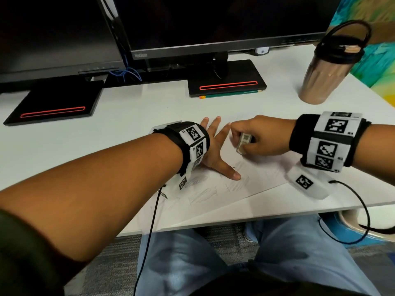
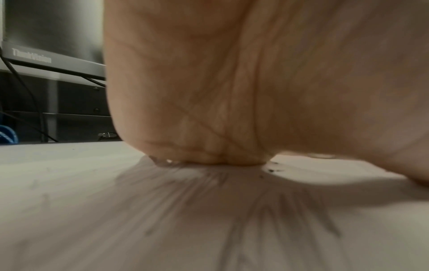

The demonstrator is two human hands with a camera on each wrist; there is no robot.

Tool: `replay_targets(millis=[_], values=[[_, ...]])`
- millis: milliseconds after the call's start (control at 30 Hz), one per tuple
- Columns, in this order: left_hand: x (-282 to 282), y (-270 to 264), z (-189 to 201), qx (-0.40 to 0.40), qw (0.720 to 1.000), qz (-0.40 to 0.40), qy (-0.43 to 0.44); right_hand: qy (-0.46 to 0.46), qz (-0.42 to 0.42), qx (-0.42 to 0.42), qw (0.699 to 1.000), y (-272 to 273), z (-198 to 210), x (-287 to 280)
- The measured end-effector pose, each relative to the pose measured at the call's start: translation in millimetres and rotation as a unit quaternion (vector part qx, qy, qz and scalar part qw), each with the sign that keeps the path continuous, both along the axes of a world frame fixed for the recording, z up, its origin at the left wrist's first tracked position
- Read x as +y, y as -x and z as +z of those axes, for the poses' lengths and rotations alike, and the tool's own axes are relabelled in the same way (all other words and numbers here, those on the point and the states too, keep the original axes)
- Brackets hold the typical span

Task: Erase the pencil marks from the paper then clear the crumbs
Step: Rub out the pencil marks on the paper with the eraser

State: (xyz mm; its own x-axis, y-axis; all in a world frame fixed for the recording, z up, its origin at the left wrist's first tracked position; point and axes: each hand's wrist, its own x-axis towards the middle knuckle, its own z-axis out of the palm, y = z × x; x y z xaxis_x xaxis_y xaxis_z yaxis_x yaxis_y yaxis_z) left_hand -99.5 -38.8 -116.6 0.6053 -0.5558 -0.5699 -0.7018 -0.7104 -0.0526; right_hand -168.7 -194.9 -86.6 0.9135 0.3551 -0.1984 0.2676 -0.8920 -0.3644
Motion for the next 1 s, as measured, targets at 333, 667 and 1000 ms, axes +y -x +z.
replay_targets(millis=[333, 667, 1000], values=[[0, -2, 1, 0.000, 1.000, 0.004, 0.001, 0.004, 0.018, 0.000, 1.000, 0, -1, 6], [1, -1, 1, 0.004, 1.000, -0.001, 0.002, -0.003, 0.011, 0.007, 1.000, 4, -2, 6], [0, 1, 3, 0.012, 1.000, 0.019, 0.005, 0.023, -0.026, 0.009, 0.999, 8, 6, 10]])
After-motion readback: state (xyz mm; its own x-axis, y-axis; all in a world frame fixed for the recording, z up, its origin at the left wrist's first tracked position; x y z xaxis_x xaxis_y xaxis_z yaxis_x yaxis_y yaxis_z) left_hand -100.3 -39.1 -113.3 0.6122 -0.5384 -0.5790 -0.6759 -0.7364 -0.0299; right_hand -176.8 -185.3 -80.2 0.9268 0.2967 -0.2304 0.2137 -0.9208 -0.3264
